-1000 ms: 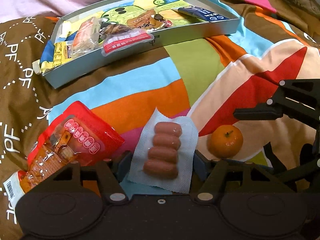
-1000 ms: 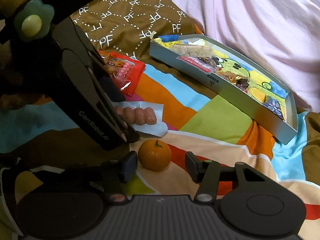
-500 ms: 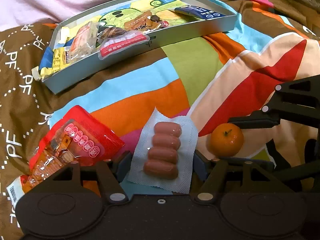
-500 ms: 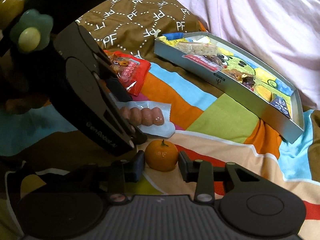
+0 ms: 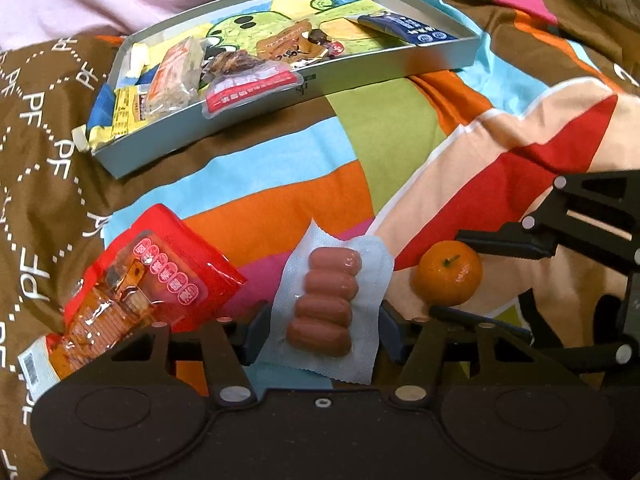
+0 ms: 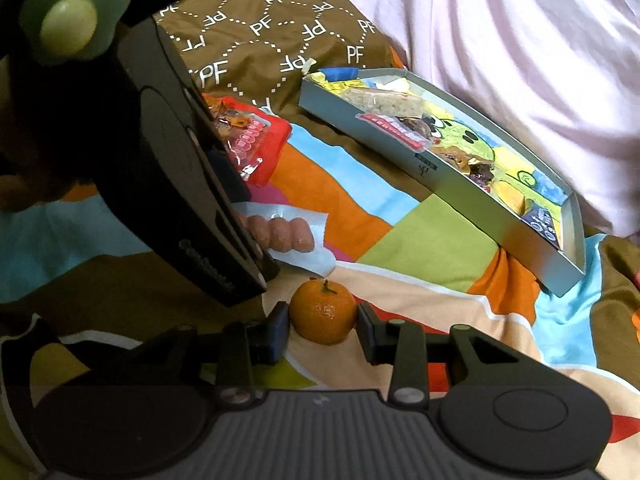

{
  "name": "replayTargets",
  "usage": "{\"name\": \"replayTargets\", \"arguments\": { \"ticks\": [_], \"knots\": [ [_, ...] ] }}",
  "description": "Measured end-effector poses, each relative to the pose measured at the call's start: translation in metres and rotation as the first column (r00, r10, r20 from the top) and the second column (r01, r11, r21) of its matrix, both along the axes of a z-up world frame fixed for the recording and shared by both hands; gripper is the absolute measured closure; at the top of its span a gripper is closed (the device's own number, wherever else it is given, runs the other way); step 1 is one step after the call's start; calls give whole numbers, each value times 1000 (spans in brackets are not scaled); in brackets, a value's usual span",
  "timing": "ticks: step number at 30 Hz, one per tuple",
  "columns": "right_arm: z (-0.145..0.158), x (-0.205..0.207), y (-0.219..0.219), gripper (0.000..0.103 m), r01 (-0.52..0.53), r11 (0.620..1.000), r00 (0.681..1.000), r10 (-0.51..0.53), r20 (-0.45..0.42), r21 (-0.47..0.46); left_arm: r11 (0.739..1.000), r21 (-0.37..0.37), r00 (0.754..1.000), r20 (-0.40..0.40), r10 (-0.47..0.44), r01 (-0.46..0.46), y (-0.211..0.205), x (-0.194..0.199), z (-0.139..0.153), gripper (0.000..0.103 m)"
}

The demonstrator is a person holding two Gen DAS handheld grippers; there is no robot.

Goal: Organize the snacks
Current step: 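Grasp the sausage pack with left tool while right tool grasps the orange, then carry sausage pack into tray and open left tool while right tool holds orange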

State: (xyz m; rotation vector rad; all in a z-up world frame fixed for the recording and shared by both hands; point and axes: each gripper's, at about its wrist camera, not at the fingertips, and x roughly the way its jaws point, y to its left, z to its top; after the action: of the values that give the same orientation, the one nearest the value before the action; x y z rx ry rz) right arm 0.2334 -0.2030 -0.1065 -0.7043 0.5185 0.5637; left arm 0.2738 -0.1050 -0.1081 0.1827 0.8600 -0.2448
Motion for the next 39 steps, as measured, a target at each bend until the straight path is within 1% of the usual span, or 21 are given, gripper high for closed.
{"name": "replayTargets", "arguments": {
  "ticks": [5,10,13,16,20,26,29,32,34,36,39],
  "knots": [
    [0,1,0,63,11,1000,1000,-10,29,-24,1000,13,1000,15,-5,5,0,-3,0,45],
    [0,2,-1,63,22,999,999,-20,45,-33,1000,26,999,37,-2,2,2,-6,0,46],
    [0,2,-1,63,27,999,998,-25,52,-34,999,44,998,59,-16,14,0,-8,0,47],
    [0,3,-2,63,37,999,998,-34,60,-35,999,44,998,66,-16,13,0,-9,0,47],
    [2,4,-3,63,55,998,996,-53,76,-30,1000,-16,998,67,20,-19,7,-9,2,47],
    [4,4,-5,63,79,997,992,-76,101,-21,997,-53,993,101,60,-55,11,-9,11,47],
    [8,4,-7,62,91,996,988,-89,126,-8,992,-104,989,118,89,-77,14,-11,16,47],
    [14,3,-10,62,114,993,979,-118,165,31,985,-141,979,163,123,-100,13,-15,25,47],
    [18,4,-13,62,135,989,970,-145,194,62,985,-135,972,196,131,-106,10,-15,32,46],
    [23,5,-16,62,161,983,961,-177,214,90,984,-145,965,224,139,-108,7,-12,41,46],
    [30,12,-23,62,223,963,940,-253,230,149,980,-159,951,266,158,-118,1,-4,54,46]
  ]
}}
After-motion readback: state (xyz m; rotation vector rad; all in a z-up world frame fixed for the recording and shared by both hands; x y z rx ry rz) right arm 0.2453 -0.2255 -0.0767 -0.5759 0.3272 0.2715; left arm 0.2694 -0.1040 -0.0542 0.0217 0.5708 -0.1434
